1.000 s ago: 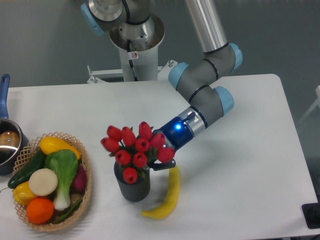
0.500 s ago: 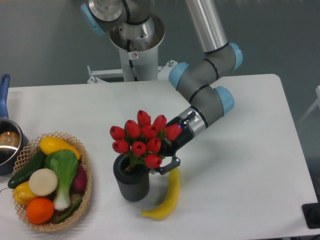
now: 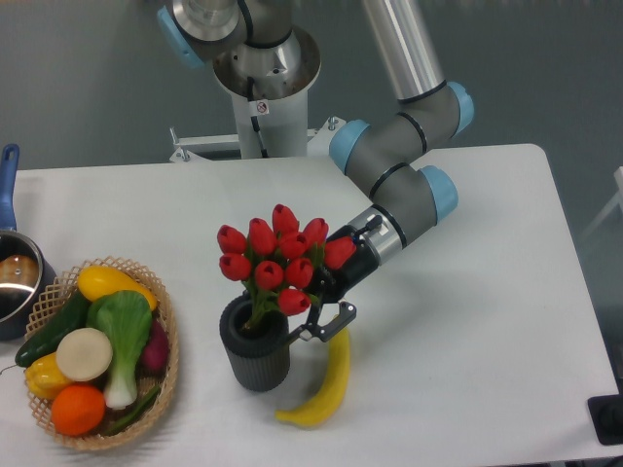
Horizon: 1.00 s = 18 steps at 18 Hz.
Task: Insert the flowers into the vase
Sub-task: 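Lift the open gripper up away from the tulips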
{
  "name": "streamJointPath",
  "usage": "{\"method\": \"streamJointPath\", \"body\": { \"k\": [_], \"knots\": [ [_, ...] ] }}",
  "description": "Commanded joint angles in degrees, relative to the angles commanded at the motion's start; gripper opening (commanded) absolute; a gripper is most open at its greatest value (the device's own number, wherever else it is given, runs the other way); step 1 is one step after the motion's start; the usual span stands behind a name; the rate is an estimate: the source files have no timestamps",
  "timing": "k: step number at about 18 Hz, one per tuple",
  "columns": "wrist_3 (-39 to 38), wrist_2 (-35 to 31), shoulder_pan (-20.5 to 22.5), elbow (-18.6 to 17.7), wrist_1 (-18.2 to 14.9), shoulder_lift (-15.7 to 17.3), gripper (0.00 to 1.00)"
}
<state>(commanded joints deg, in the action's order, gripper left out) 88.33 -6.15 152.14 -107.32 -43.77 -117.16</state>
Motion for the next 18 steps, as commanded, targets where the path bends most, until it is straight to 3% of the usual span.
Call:
{"method": "streamJointPath", "body": {
  "k": [5, 9, 11, 18],
  "knots": [
    [-0.2, -7.6, 0.0, 0.4, 0.0, 2.3, 1.00],
    [-0.7, -7.9, 0.8, 0.1, 0.0, 3.4, 1.00],
    [-0.7, -9.7, 1.8, -0.4, 0.0, 5.9, 1.00],
    [-0.8, -32.0, 10.2, 0.6, -0.3, 15.1, 1.00]
  ]
}}
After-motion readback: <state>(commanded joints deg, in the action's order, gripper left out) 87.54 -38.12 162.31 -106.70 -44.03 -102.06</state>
